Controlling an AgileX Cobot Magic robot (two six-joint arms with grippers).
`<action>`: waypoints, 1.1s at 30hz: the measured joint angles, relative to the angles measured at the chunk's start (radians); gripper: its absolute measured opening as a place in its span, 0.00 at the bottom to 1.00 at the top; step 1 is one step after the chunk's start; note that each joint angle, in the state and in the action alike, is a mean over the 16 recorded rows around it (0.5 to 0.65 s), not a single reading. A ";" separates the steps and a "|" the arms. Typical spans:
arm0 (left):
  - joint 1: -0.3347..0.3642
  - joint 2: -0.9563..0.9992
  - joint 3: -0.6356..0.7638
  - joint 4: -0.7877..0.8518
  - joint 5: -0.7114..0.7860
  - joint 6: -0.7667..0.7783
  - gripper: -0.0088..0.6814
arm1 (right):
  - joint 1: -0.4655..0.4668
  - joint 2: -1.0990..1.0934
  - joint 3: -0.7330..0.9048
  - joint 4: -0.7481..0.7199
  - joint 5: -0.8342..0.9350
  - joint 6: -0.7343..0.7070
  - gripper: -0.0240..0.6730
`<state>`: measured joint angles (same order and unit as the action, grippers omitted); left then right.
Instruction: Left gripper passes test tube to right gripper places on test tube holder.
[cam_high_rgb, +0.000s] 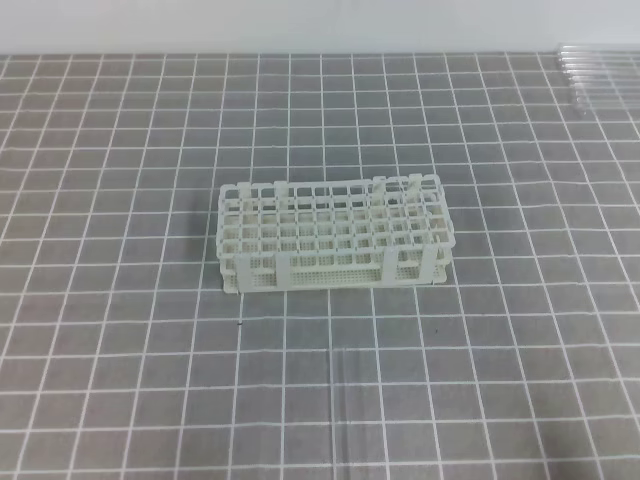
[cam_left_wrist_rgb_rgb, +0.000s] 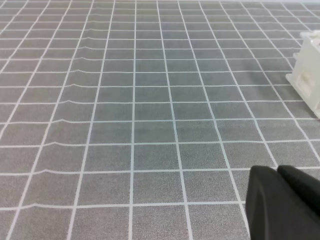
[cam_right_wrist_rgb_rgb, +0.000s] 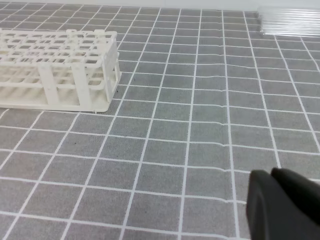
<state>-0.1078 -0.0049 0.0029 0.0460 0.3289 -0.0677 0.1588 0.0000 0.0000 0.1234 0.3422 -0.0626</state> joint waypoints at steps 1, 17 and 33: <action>0.000 0.001 0.000 0.000 0.000 0.000 0.01 | 0.000 0.000 0.000 0.000 0.000 0.000 0.02; 0.000 -0.010 0.003 -0.001 -0.005 0.000 0.01 | 0.000 0.000 0.000 0.000 0.000 0.000 0.02; 0.000 -0.012 0.005 -0.053 -0.120 -0.001 0.01 | 0.000 0.000 0.000 0.000 0.000 0.000 0.02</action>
<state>-0.1077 -0.0174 0.0076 -0.0074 0.2092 -0.0685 0.1588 0.0000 0.0000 0.1234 0.3422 -0.0626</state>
